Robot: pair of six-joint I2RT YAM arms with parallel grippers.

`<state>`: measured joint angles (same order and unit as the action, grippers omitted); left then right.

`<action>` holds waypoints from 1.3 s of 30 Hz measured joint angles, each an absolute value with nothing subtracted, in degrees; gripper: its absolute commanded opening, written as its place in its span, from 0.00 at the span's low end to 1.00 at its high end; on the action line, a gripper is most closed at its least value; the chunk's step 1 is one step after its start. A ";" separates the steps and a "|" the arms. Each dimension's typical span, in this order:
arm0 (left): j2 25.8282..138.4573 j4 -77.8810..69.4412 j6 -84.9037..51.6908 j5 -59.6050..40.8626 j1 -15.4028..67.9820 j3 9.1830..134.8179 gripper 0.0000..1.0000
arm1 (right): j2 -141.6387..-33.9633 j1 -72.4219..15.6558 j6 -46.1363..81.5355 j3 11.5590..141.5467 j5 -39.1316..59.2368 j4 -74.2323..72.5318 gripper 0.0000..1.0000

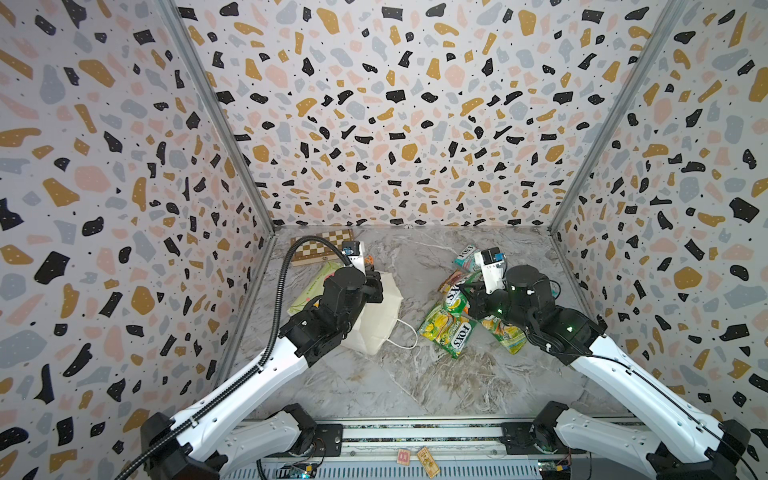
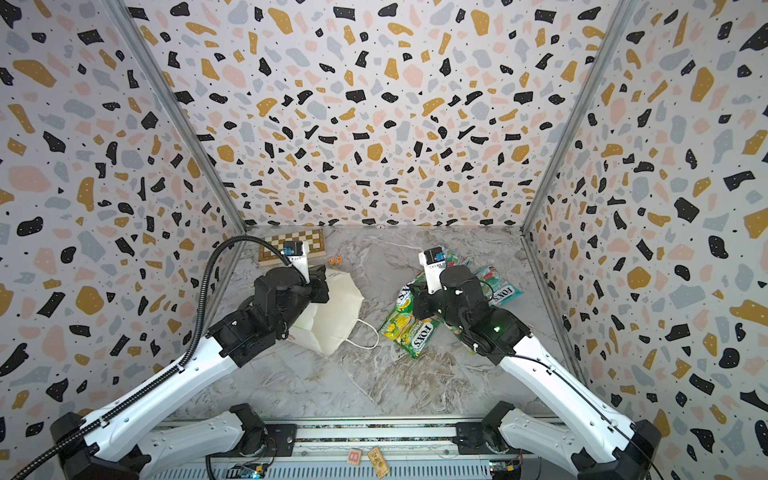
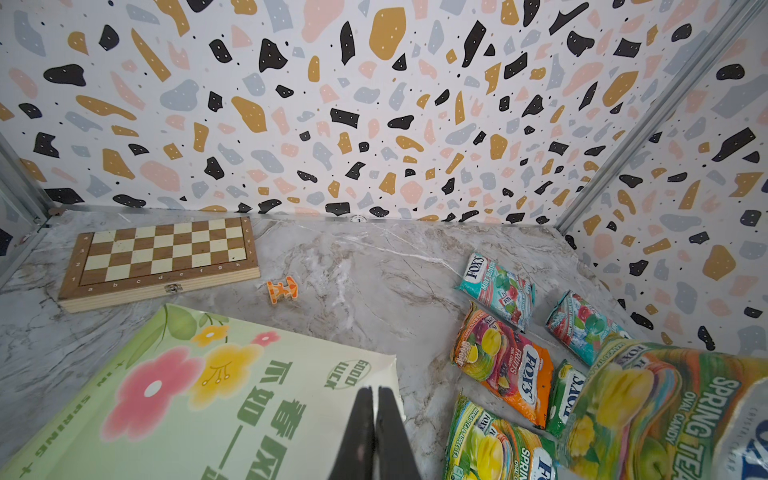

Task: Take the snacks out of the paper bag
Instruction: 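Lower the packet beside the other spring tea packets and open the right gripper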

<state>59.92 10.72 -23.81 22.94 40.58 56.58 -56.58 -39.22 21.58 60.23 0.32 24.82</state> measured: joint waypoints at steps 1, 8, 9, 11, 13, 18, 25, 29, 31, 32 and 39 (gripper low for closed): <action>59.92 10.70 -23.81 22.92 40.60 56.58 0.00 | -56.18 -38.33 21.58 60.20 0.30 26.35 0.00; 59.92 10.46 -23.81 22.70 40.60 56.58 0.00 | -53.84 -36.45 21.93 58.22 -0.91 34.11 0.00; 59.92 10.39 -23.83 22.59 40.58 56.58 0.00 | -53.63 -36.34 22.02 57.49 -0.91 34.81 0.00; 59.92 10.28 -23.83 22.52 40.58 56.47 0.00 | -53.34 -36.25 22.26 55.94 -0.89 36.03 0.00; 59.92 10.26 -23.83 22.37 40.58 56.23 0.00 | -53.19 -36.16 22.83 54.48 -0.86 36.95 0.00; 59.92 10.26 -23.83 22.13 40.60 55.75 0.00 | -52.49 -36.05 24.05 51.16 -0.60 37.56 0.00; 59.92 10.26 -23.83 21.78 40.58 55.75 0.00 | -52.40 -35.99 25.85 48.14 0.73 37.71 0.00; 59.92 10.26 -23.83 21.74 40.60 55.75 0.00 | -51.57 -35.99 27.09 46.52 1.52 37.76 0.00; 59.92 10.24 -23.86 21.71 40.60 55.75 0.00 | -50.43 -35.99 27.90 45.23 2.13 37.69 0.00; 59.92 10.26 -23.88 21.71 40.58 55.75 0.00 | -49.89 -35.94 28.25 44.51 2.42 37.67 0.00; 59.92 10.24 -24.25 21.50 40.60 55.75 0.00 | -48.34 -35.46 31.86 41.04 3.18 37.69 0.00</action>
